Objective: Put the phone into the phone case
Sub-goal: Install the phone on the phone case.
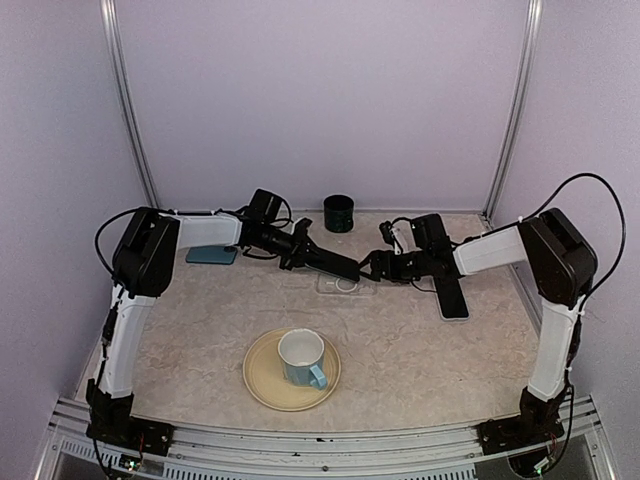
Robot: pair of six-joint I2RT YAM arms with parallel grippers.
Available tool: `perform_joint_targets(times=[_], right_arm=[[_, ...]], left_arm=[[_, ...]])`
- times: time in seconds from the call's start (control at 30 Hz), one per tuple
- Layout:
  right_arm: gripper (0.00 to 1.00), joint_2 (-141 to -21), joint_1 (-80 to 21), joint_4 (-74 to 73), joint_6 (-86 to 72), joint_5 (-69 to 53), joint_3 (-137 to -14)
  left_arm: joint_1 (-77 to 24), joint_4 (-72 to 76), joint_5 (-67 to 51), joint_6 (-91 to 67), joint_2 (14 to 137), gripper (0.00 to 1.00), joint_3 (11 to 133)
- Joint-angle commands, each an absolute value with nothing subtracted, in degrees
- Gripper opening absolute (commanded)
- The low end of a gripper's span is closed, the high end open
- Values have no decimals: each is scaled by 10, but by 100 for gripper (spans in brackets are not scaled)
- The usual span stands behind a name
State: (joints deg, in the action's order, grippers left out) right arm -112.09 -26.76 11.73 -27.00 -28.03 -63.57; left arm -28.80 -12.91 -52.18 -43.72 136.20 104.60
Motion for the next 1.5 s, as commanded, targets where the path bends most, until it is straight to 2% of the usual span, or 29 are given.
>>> perform_joint_targets(times=[0.0,0.2,0.77,1.47], right_arm=[[92,-1135,-276,97,-266,-259,-648],[93,-1138,-276,82,-267,-237,-652],[94,-1175,-278,90,-275,-274,-678],[94,-1169,-292,86,-285,-277,-671]], left_arm=[[-285,-120,-547,-441,1370,0,1079],[-285,-123,-546,-441,1383,0,1089],[-286,-127,-548,-446,1411,0,1106],[-296,-105,-581,-458,1413,0,1080]])
